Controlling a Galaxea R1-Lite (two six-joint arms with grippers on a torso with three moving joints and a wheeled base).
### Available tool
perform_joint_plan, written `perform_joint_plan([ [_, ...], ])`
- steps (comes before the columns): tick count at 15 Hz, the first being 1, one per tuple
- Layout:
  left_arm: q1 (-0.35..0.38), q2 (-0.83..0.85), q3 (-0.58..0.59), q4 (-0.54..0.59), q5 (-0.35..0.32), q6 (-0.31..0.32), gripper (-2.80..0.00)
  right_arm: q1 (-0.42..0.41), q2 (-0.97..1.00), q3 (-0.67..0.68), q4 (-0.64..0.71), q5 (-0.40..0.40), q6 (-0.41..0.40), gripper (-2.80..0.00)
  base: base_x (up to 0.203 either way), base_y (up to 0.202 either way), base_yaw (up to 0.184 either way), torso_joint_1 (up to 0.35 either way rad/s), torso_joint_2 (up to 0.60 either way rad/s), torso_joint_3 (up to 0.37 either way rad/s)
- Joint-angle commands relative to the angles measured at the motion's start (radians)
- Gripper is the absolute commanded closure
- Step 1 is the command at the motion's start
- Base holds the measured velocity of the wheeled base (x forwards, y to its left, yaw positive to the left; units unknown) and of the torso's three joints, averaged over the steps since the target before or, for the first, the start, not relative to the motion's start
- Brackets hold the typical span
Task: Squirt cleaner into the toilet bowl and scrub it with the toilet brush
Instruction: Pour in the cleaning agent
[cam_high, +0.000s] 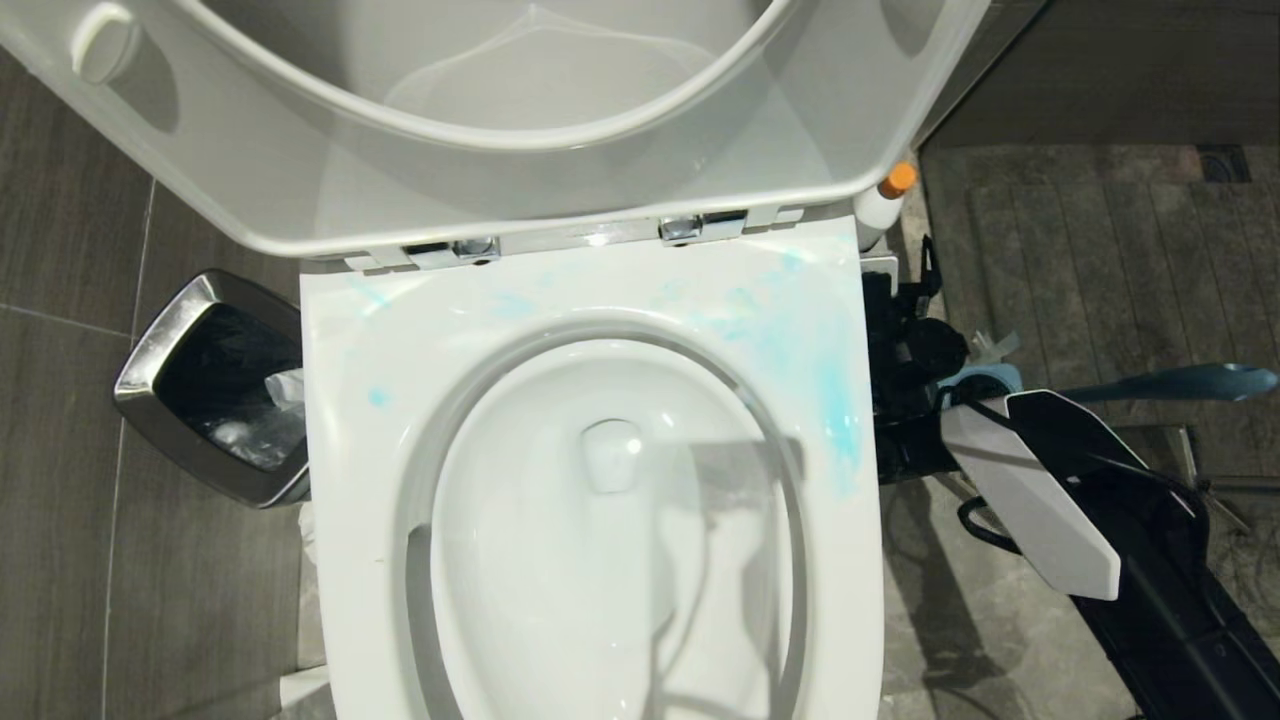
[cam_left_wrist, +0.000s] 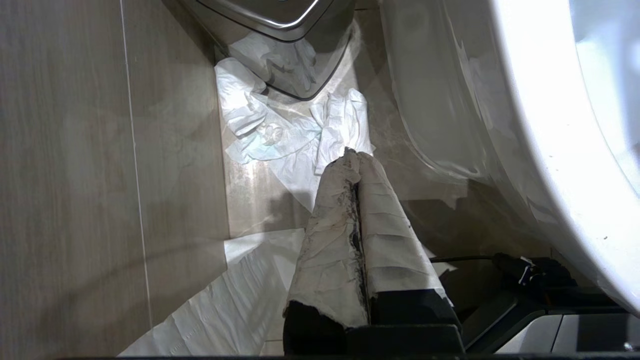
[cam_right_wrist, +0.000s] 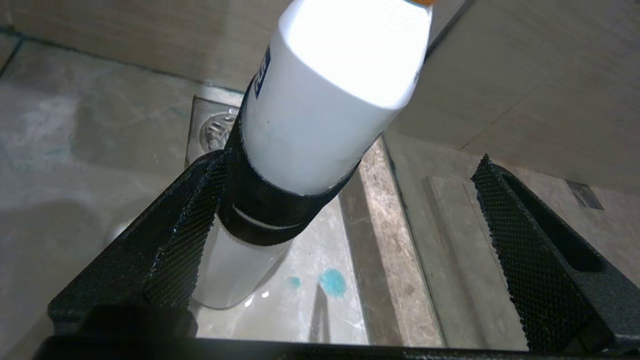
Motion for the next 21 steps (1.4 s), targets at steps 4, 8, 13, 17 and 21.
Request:
perform_joint_plan([
  [4,0.0,0.001,0.0,-0.001,0.0,0.001,0.0,0.0,0.063,-0.025,-0.009,0.003,0.019,-2.8,0.0,0.0,0.0,0.0,0.0,0.0],
  [8,0.0,0.0,0.0,-0.001,0.0,0.001,0.0,-0.006,0.049,-0.025,-0.009,0.018,0.016,-2.8,0.0,0.0,0.0,0.0,0.0,0.0],
  [13,0.0,0.0,0.0,-0.001,0.0,0.001,0.0,-0.032,0.03,-0.025,-0.009,0.063,0.016,0.0,0.0,0.0,0.0,0.0,0.0,0.0],
  [17,0.0,0.0,0.0,-0.001,0.0,0.001,0.0,-0.052,0.018,-0.025,-0.009,0.126,0.019,0.0,0.0,0.0,0.0,0.0,0.0,0.0],
  [21,0.0,0.0,0.0,-0.001,0.0,0.001,0.0,-0.052,0.027,-0.025,-0.009,0.126,0.039,0.0,0.0,0.0,0.0,0.0,0.0,0.0],
])
